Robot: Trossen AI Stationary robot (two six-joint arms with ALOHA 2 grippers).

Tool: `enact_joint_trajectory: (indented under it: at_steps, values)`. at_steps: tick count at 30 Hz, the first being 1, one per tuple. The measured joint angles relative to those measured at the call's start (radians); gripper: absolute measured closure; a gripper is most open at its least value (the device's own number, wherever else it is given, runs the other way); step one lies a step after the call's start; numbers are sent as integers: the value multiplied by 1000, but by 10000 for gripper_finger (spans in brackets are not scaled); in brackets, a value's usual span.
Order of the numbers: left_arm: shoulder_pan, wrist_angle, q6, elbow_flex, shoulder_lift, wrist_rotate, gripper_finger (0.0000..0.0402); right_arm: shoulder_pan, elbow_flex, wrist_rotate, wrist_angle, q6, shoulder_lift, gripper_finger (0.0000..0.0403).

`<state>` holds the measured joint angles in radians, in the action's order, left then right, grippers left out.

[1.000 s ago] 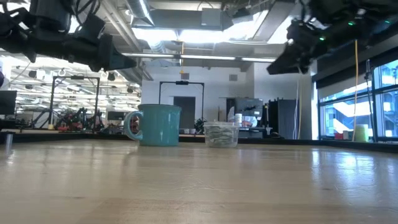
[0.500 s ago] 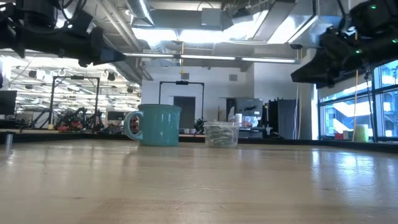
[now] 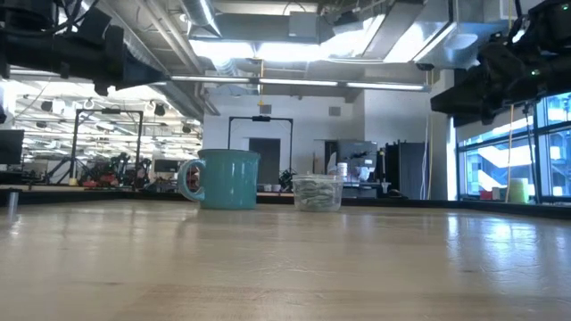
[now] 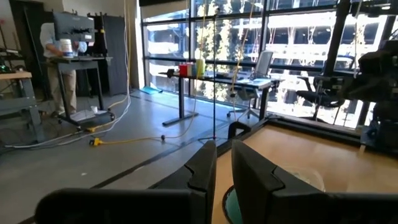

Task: Pick and place items into bin
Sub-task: Return to Home Position

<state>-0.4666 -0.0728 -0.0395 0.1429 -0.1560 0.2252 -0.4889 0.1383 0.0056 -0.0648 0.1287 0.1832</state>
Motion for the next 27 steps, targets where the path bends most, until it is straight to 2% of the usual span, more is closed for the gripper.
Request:
enact_joint_trajectory:
  at_steps: [10, 16, 27]
  values:
    - [0, 42, 15, -2, 48, 8, 357, 0, 0, 0, -76, -2, -108, 274]
    - [0, 90, 19, -2, 134, 19, 357, 0, 0, 5, -131, -2, -184, 274]
    - [0, 168, 2, 7, 154, 13, 357, 0, -3, 38, -149, 14, -181, 274]
